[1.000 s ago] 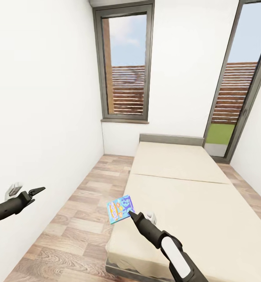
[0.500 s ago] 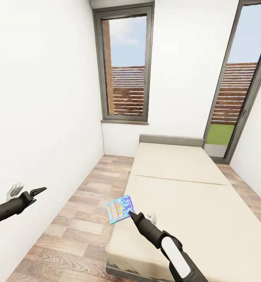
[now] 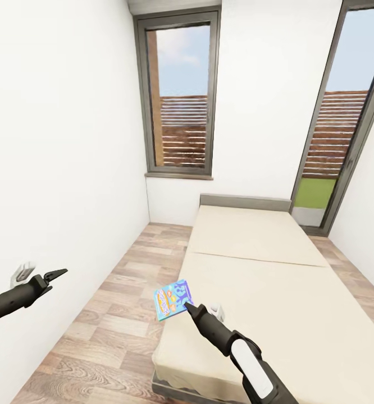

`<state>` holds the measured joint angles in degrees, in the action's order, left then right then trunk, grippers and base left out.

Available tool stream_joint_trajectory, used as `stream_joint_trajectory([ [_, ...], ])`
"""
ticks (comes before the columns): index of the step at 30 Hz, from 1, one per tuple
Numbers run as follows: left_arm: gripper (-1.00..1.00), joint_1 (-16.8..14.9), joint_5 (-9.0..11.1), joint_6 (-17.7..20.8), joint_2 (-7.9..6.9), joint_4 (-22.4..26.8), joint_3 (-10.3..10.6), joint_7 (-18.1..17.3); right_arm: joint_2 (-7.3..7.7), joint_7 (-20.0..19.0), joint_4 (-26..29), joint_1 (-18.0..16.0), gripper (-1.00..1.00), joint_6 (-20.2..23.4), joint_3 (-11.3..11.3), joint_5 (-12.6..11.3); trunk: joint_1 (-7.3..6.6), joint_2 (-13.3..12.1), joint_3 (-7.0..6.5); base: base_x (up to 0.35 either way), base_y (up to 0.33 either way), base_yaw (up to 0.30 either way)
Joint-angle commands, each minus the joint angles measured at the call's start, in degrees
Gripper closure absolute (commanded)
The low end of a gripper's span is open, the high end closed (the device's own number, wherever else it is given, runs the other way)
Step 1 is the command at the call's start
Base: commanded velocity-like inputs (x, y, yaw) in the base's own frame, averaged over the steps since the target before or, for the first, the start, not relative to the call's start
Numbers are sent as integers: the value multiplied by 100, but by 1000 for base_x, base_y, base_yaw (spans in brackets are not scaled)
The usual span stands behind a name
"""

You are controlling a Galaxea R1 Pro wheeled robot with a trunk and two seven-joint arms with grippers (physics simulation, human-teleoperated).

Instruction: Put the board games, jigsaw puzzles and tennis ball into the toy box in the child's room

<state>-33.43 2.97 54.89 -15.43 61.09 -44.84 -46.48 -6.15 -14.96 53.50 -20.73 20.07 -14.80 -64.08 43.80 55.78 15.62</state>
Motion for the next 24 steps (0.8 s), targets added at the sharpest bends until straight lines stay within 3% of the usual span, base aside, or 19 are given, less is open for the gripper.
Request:
stream_joint_trajectory([
  [1, -100, -6, 28, 48, 2, 0, -8, 4, 0, -4, -1, -3, 100, 24, 4, -34, -22, -36, -11, 0, 0, 0],
  [24, -100, -6, 28, 48, 7, -17, 0, -18, -49, -7, 2, -1, 100, -88, -17, -1, -527, -959, -424, 0, 0, 0],
])
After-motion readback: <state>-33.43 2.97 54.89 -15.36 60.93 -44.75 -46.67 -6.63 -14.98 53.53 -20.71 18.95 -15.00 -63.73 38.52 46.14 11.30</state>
